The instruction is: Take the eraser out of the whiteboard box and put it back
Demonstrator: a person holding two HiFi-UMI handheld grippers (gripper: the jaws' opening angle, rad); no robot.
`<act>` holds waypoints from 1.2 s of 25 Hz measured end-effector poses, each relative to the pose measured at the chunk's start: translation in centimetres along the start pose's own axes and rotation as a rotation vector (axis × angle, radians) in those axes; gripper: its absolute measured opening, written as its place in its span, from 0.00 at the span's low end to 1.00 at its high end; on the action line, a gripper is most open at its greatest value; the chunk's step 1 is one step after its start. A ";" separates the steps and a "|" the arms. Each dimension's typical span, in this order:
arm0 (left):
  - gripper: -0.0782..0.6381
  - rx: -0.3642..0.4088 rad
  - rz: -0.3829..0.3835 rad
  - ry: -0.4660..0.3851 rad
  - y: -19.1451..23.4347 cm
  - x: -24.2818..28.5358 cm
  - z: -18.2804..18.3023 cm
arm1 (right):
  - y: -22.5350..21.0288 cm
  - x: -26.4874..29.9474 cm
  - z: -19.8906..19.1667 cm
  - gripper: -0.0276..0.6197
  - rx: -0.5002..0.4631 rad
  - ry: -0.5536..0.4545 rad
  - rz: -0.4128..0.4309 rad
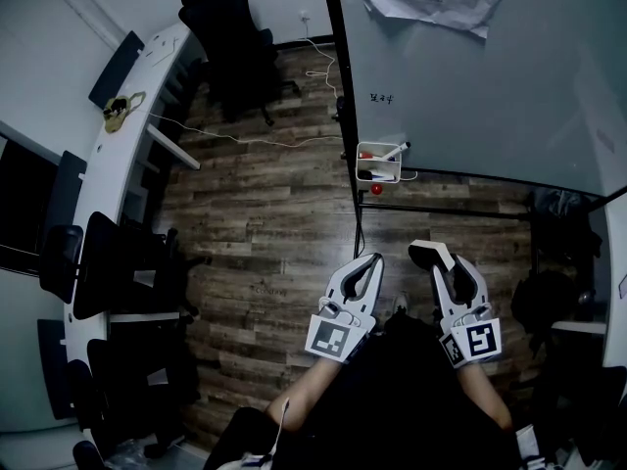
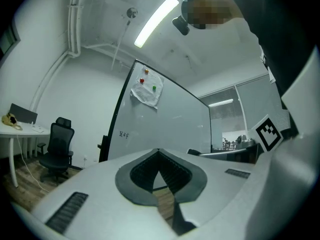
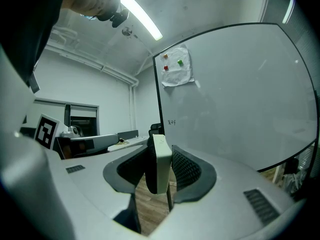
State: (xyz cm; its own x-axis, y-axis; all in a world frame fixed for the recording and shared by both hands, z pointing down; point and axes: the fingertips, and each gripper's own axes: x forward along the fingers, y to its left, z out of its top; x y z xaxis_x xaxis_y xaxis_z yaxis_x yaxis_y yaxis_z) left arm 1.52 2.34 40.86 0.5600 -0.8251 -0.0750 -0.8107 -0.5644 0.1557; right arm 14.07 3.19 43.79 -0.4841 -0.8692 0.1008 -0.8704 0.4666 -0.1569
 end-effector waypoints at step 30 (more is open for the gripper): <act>0.12 -0.033 0.056 -0.046 3.0 -5.1 0.0 | 3.3 1.1 -0.8 0.28 -0.013 0.033 -0.022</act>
State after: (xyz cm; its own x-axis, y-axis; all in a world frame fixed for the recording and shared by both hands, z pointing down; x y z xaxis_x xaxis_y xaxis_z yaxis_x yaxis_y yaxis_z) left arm -3.77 4.84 41.73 0.5048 -0.8562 -0.1100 -0.8342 -0.5166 0.1929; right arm 10.56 3.90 44.22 -0.4675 -0.8734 0.1367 -0.8818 0.4499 -0.1411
